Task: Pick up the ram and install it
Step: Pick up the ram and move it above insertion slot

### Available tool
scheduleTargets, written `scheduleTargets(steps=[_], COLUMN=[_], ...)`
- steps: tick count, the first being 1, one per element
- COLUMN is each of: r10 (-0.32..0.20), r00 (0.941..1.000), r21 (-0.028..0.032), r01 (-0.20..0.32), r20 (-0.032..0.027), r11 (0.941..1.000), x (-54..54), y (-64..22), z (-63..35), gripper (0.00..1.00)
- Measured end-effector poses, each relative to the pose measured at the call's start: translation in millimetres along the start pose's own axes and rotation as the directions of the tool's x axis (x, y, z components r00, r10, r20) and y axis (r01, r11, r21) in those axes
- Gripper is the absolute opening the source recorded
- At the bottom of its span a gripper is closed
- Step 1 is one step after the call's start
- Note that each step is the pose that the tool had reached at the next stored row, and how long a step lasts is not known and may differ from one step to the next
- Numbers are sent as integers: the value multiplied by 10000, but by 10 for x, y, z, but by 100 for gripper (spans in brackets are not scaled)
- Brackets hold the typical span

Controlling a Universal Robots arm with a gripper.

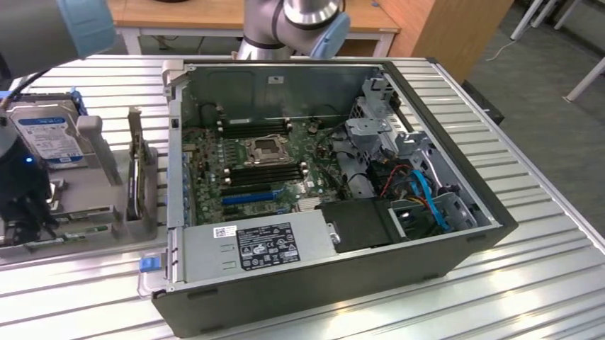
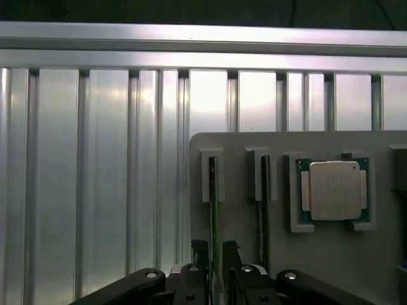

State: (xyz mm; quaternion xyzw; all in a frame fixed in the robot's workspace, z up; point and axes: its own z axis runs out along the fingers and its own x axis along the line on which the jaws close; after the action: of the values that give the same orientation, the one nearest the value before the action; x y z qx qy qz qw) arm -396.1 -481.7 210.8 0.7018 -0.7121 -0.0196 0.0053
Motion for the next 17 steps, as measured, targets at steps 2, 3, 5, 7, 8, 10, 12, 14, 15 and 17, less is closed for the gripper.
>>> scheduleTargets(steps=[2, 3, 5, 7, 8, 10, 12, 14, 15, 17], r10=[0, 1, -1, -2, -2, -1, -1, -1, -1, 2], r00=[10000, 10000, 10000, 10000, 10000, 10000, 10000, 10000, 10000, 10000], r21=[33, 33, 35, 43, 43, 43, 43, 42, 42, 44], r01=[0, -1, 1, 2, 2, 1, 1, 1, 1, -2], r20=[2, 1, 2, 2, 1, -1, -1, -3, -3, -2], r11=[10000, 10000, 10000, 10000, 10000, 10000, 10000, 10000, 10000, 10000], x=[1, 1, 1, 3, 3, 2, 3, 4, 3, -5], y=[83, 90, 90, 89, 89, 89, 89, 88, 89, 89], z=[8, 9, 20, 57, 65, 71, 96, 103, 103, 106], gripper=[24, 24, 24, 24, 24, 24, 24, 24, 24, 24])
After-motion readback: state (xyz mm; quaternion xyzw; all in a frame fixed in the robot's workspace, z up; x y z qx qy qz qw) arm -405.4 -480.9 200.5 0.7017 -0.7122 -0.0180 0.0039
